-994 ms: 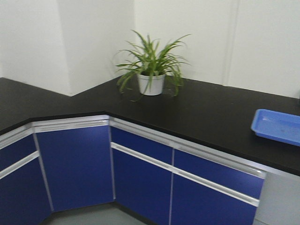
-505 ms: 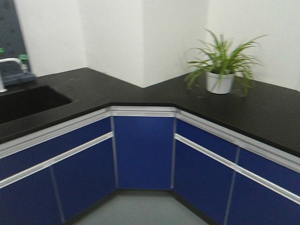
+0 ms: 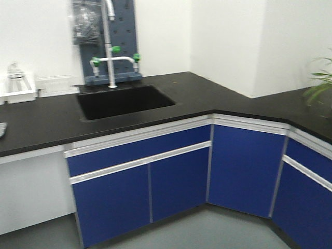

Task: Move beaker to silver tray on left bench
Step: 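Drive the base around to the bench with the silver tray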

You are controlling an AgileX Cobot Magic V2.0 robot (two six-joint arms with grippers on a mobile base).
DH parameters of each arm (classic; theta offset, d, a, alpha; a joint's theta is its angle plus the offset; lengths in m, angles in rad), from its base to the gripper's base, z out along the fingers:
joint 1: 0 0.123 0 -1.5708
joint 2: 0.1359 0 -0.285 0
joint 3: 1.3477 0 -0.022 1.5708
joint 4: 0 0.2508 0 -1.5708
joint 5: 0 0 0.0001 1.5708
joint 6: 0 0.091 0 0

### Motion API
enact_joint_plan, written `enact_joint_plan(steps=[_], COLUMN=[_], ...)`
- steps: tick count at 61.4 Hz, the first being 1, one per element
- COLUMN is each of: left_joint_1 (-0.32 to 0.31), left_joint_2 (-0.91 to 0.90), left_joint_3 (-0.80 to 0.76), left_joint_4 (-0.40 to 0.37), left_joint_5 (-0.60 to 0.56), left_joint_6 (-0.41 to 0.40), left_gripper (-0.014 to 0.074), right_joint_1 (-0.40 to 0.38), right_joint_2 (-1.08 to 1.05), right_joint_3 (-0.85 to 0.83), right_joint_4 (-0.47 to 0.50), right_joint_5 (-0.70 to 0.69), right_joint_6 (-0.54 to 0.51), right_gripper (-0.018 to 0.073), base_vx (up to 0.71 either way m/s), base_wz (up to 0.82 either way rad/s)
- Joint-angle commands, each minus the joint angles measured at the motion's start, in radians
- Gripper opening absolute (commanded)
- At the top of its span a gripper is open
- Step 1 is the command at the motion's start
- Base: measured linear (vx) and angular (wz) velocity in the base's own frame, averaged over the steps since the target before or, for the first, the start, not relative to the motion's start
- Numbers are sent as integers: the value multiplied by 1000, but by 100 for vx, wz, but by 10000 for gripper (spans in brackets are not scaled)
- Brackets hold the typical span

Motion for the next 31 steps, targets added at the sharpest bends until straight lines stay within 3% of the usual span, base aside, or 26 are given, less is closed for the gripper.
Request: enact_joint_plan(steps=[1, 31], left_joint_1=[-4, -4], left_joint_2=[-7, -7], left_joint_3=[20, 20], left_joint_4=[-1, -1], left_joint_5=[-83, -83], left_joint_6=[-2, -2], left_gripper=[1, 1], right_joint_1=[-4, -4], right_joint_2=[4, 4], right_joint_3=[-28, -28], right_joint_4=[-24, -24], right_joint_5=[-73, -73], right_joint_6=[1, 1], right_gripper=[-11, -11], base_vx=[-7, 2], base_wz=[50, 43])
